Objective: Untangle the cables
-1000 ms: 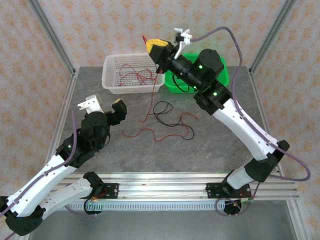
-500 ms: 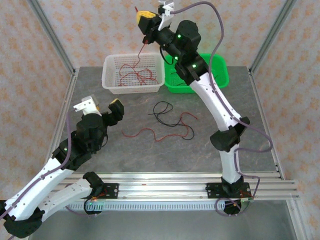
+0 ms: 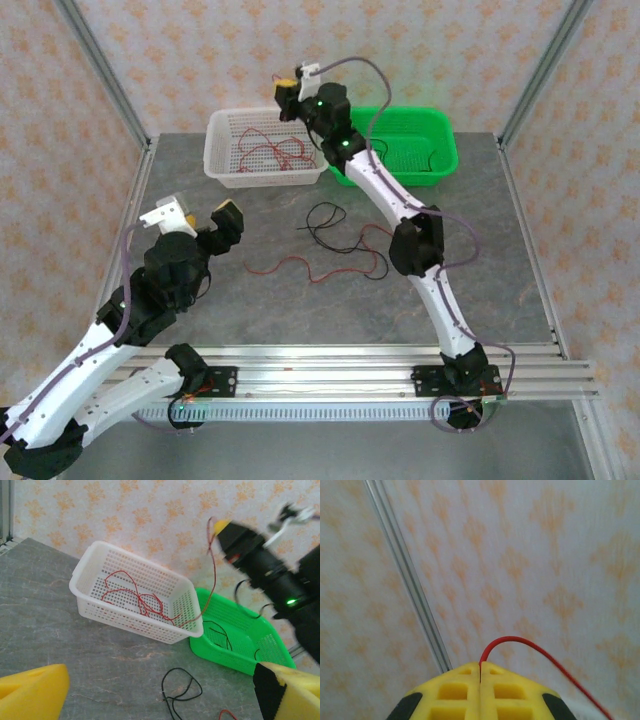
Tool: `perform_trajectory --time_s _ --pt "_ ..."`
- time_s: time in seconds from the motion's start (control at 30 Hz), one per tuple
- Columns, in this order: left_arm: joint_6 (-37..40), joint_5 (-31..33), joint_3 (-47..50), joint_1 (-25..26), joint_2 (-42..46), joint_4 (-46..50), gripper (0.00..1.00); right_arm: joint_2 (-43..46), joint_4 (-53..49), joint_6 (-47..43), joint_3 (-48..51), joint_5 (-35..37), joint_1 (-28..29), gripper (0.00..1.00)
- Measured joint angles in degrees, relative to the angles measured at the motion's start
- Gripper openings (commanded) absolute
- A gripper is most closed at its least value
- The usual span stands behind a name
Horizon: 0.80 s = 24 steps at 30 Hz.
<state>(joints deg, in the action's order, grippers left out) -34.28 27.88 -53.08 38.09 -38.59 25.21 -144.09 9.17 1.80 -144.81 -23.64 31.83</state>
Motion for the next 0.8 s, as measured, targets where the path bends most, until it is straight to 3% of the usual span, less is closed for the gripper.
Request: perform_trajectory --time_s 0.4,0.8 --pt "-0.4 0.0 0.0 0.0 0.1 0.6 0.96 -2.9 -14.3 -1.3 0.8 -0.4 0.1 0.0" --pt "-0.4 -1.2 0.0 0.0 -2.5 0.4 0.95 -2.9 -27.7 -1.7 0.8 -9.3 2.6 0.0"
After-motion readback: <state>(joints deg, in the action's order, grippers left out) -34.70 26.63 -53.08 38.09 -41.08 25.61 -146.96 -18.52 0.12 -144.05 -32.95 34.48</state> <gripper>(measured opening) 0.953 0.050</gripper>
